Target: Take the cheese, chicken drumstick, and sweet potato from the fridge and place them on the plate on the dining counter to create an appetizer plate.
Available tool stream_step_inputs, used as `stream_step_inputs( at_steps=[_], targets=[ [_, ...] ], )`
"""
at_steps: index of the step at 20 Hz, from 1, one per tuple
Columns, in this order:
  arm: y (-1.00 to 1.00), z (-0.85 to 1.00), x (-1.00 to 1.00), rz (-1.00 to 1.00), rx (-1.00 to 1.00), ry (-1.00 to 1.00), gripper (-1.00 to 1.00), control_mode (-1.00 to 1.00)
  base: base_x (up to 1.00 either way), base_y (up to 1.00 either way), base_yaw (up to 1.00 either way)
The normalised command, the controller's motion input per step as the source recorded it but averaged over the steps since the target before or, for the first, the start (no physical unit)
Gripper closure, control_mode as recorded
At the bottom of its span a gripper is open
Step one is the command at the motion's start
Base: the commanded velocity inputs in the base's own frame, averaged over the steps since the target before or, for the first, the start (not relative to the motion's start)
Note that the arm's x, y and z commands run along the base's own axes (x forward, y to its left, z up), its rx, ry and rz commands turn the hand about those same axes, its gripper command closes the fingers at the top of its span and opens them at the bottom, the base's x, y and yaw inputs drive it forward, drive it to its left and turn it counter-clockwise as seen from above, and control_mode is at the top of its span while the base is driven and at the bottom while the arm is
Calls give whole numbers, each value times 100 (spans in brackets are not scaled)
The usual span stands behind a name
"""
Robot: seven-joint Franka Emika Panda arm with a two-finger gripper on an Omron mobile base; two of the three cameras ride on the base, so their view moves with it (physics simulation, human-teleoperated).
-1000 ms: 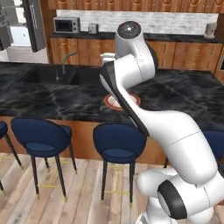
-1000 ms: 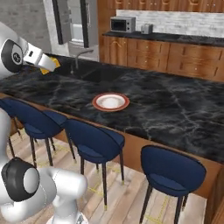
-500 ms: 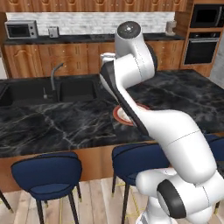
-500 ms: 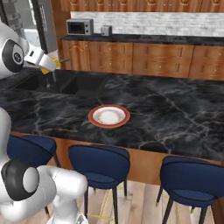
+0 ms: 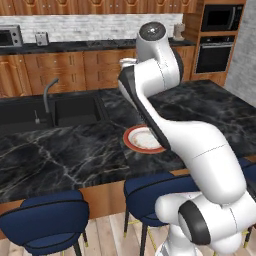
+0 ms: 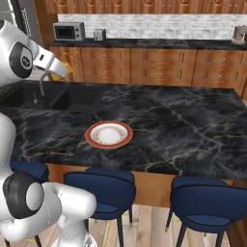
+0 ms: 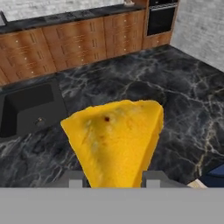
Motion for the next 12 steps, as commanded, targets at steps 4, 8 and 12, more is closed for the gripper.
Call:
stream_step_inputs(
  at_steps=[4,8,12],
  targets=[
    [0,-24,11,-2,0,-2,100,-100,0,0,0],
    [-9,-36,0,0,0,0,100,-100,0,0,0],
    [-23,-41,0,0,3,7,100,-100,0,0,0]
  ],
)
